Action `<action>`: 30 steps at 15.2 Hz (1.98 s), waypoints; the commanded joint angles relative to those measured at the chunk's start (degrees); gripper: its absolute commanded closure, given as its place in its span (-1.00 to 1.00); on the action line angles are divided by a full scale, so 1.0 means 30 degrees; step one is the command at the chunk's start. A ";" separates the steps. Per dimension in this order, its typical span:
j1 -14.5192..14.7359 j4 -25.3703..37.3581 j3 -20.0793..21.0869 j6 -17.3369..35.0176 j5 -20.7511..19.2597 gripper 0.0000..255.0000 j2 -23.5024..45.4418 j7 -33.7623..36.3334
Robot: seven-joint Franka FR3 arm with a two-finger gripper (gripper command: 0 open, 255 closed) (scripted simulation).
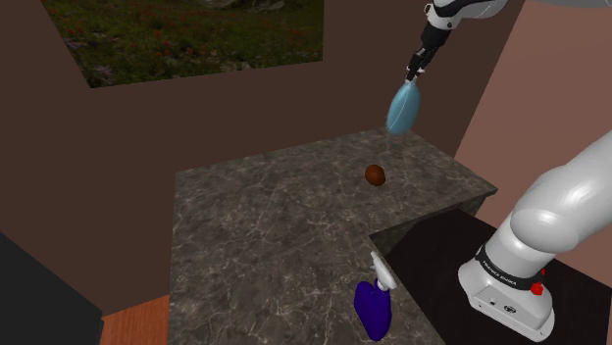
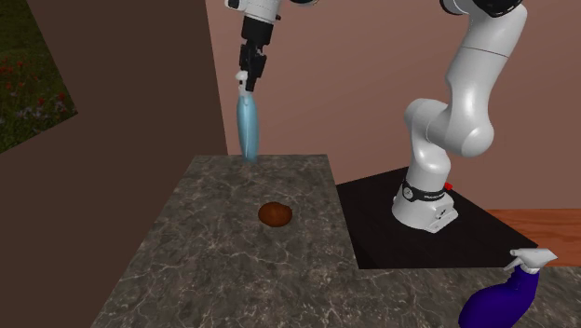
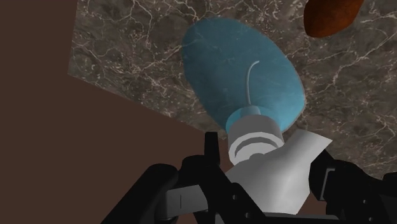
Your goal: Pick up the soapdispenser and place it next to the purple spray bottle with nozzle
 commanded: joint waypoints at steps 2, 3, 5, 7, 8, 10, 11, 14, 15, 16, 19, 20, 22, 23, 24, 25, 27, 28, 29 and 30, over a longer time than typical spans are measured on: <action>0.0011 0.0787 0.0017 -0.0774 0.0004 1.00 0.0006 0.0019; 0.0019 0.1064 0.0025 -0.1031 0.0012 1.00 0.0027 0.0029; 0.0035 0.1632 0.0036 -0.1546 0.0032 1.00 0.0084 0.0045; 0.0053 0.2220 0.0042 -0.2062 0.0060 1.00 0.0159 0.0056; 0.0062 0.2521 0.0043 -0.2322 0.0076 1.00 0.0204 0.0059; 0.0080 0.3138 0.0041 -0.2842 0.0114 1.00 0.0307 0.0062; 0.0089 0.3455 0.0038 -0.3104 0.0136 1.00 0.0366 0.0062; 0.0115 0.4439 0.0020 -0.3896 0.0215 1.00 0.0573 0.0052; 0.0123 0.4779 0.0011 -0.4162 0.0245 1.00 0.0652 0.0046; 0.0131 0.5125 0.0000 -0.4430 0.0277 1.00 0.0736 0.0038; 0.0151 0.6202 -0.0044 -0.5244 0.0388 1.00 0.1022 0.0007; 0.0157 0.6576 -0.0063 -0.5519 0.0431 1.00 0.1128 -0.0007; 0.0166 0.7345 -0.0107 -0.6076 0.0524 1.00 0.1360 -0.0039; 0.0168 0.7742 -0.0132 -0.6358 0.0575 1.00 0.1485 -0.0058; 0.0169 0.8148 -0.0159 -0.6643 0.0630 1.00 0.1617 -0.0079; 0.0169 0.8563 -0.0189 -0.6932 0.0689 1.00 0.1756 -0.0101; 0.0163 0.9423 -0.0258 -0.7519 0.0818 1.00 0.2056 -0.0152; 0.0156 0.9869 -0.0296 -0.7819 0.0890 1.00 0.2218 -0.0181; 0.0147 1.0327 -0.0338 -0.8123 0.0967 1.00 0.2388 -0.0211; 0.0135 1.0797 -0.0382 -0.8432 0.1049 1.00 0.2568 -0.0245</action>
